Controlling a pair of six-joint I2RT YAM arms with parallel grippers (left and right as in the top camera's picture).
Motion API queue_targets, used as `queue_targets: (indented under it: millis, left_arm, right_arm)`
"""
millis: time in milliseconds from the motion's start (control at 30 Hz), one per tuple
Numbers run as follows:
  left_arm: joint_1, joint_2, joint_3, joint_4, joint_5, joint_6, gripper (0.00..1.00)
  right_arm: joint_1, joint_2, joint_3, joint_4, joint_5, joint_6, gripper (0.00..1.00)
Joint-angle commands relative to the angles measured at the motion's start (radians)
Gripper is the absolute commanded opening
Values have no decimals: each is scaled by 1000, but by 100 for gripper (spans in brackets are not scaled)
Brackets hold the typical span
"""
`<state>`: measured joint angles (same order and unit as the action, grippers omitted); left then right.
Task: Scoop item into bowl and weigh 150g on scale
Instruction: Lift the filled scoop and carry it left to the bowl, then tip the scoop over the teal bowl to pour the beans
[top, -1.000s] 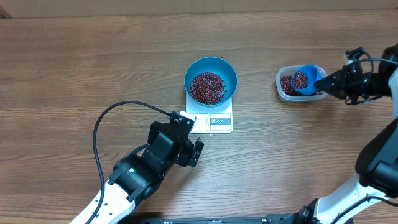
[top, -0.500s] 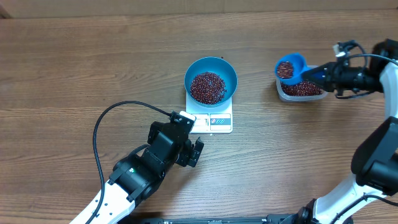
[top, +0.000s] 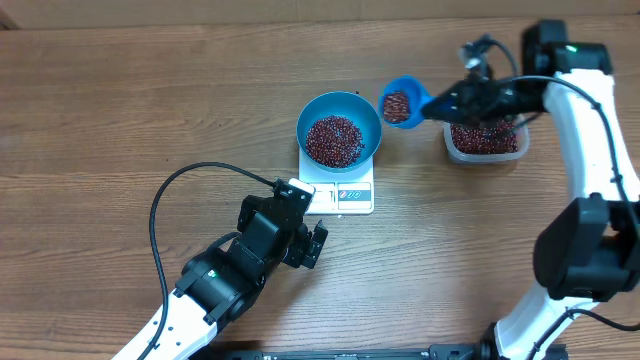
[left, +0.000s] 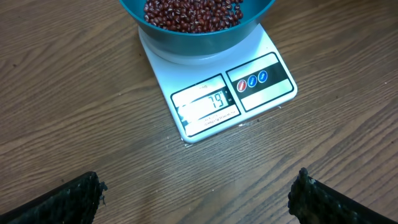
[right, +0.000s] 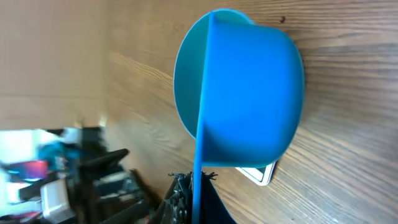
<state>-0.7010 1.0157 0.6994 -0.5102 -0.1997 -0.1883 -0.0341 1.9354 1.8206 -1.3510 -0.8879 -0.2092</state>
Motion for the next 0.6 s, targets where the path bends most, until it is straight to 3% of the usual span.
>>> queue_targets:
  millis: [0,567]
  left_arm:
    - [-6,5,-9,2,-17,-18,99]
    - [-6,5,-9,2,-17,-18,99]
  right_arm:
    - [83,-47,81,13,167,82,4]
    - [509,-47,124,115,1010,207,4]
